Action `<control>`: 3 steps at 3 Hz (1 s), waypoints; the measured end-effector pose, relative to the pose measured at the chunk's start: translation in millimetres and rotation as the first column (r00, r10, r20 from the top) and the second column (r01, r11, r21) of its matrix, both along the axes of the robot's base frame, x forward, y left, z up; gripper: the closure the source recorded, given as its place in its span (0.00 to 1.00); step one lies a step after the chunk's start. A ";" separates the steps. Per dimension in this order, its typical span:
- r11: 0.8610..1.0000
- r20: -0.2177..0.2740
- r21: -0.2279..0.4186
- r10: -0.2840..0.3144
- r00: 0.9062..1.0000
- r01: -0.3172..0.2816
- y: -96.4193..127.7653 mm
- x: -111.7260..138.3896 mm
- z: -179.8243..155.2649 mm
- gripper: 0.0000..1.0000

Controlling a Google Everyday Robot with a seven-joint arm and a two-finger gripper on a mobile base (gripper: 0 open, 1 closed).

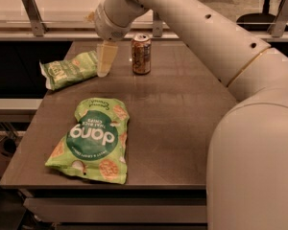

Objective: Pick green jalapeno chip bag

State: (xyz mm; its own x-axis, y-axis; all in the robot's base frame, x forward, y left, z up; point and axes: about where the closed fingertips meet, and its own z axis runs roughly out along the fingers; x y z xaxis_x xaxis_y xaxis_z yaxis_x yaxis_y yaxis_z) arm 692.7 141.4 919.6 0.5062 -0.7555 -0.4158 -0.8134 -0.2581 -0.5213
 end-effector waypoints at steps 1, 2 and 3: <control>0.999 -0.022 0.043 0.000 1.000 0.001 24.7 8.6 -10.8 0.00; 0.998 -0.058 0.056 -0.021 0.998 0.024 45.1 11.9 -28.0 0.00; 0.998 -0.109 0.042 -0.048 0.993 0.053 58.0 12.6 -50.9 0.00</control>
Offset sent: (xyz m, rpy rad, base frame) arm 0.0161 0.0666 -0.0464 0.0756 0.1024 -0.0651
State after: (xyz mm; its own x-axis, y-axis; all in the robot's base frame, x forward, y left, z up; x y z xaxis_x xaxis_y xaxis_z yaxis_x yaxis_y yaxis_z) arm 705.2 199.3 868.7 0.4182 -0.7585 -0.4997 -0.8769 -0.1935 -0.4400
